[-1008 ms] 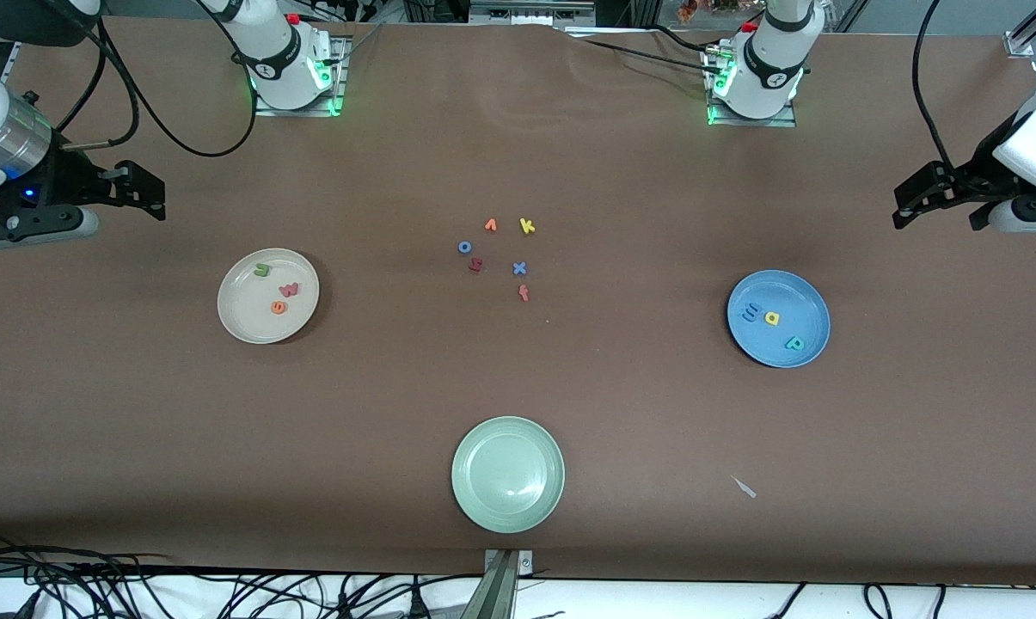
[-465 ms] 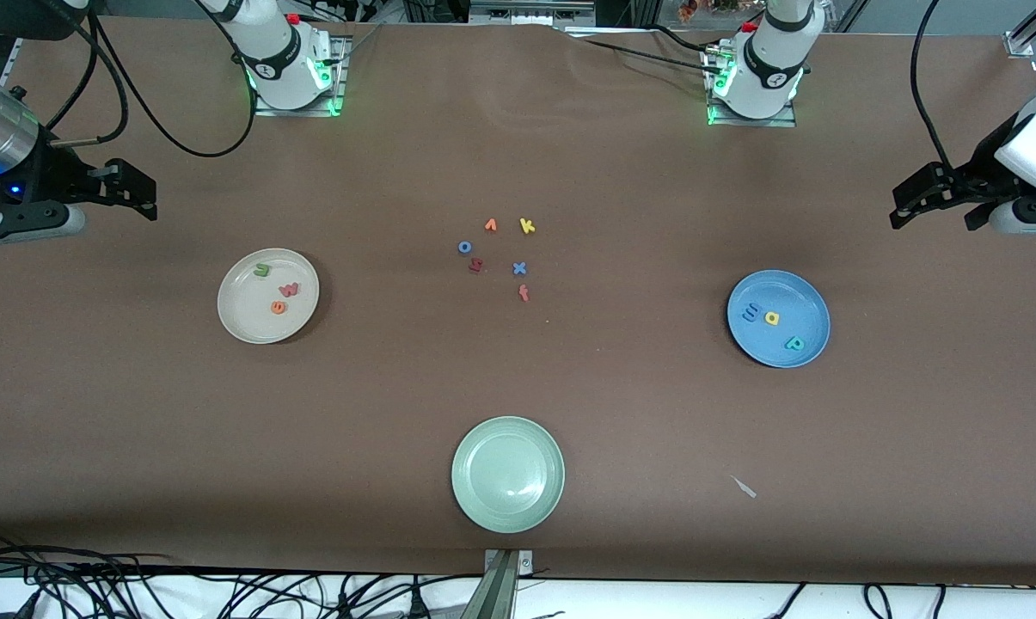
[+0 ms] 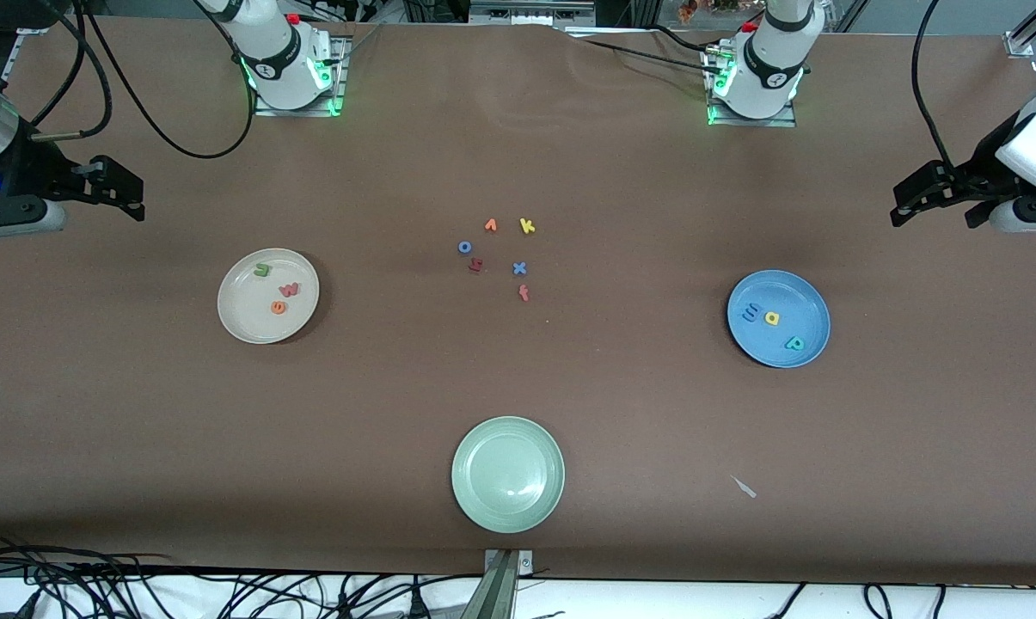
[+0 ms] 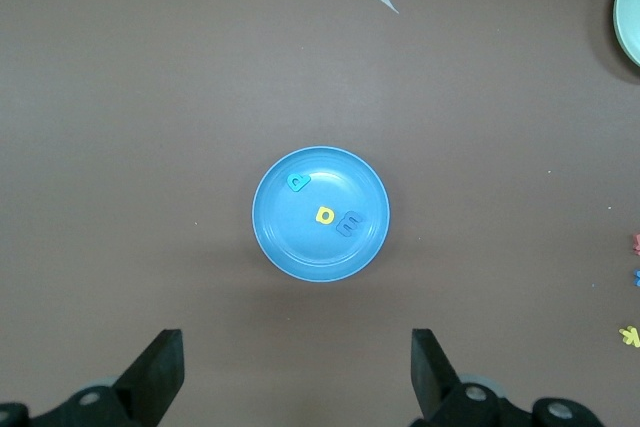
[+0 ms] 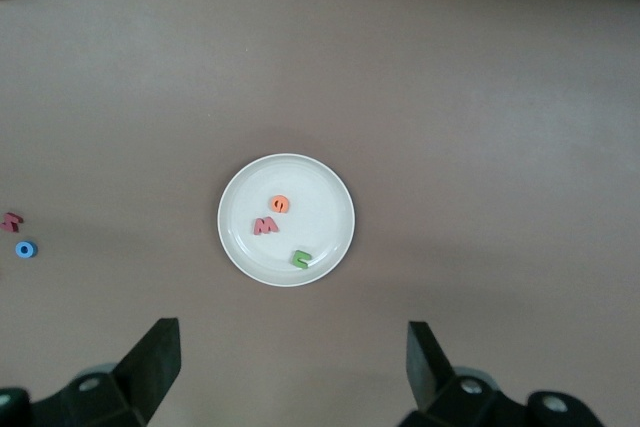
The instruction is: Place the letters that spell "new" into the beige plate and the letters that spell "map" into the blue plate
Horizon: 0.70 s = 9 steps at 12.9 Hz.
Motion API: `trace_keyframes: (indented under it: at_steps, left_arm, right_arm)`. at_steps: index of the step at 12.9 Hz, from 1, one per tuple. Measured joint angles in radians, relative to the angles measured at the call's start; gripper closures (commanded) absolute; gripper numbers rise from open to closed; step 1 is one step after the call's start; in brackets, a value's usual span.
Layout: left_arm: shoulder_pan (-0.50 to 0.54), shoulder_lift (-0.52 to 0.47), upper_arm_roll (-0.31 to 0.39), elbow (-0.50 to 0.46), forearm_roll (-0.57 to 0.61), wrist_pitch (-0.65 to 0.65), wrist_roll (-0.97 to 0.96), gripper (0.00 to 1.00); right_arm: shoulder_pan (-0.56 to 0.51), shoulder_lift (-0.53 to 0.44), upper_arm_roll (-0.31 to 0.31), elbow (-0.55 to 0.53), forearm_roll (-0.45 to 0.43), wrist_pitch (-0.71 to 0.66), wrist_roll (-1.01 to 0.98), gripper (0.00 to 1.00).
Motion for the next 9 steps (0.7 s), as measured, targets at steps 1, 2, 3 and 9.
trace_keyframes:
  at_steps: [1, 2, 3, 9]
  left_arm:
    - [0.000, 0.000, 0.000, 0.000, 0.000, -0.001, 0.000, 0.00]
    - [0.000, 0.000, 0.000, 0.000, 0.000, -0.002, 0.000, 0.00]
    - [0.000, 0.000, 0.000, 0.000, 0.000, -0.003, 0.000, 0.00]
    - [0.000, 0.000, 0.000, 0.000, 0.000, -0.004, 0.000, 0.00]
  right_arm:
    - [0.000, 0.001, -0.001, 0.002, 0.000, 0.000, 0.002, 0.00]
    - [-0.001, 0.003, -0.001, 0.002, 0.000, 0.000, 0.003, 0.00]
    - [-0.001, 0.005, -0.001, 0.002, 0.000, 0.000, 0.003, 0.00]
    - [-0.001, 0.016, -0.001, 0.002, 0.000, 0.001, 0.005, 0.00]
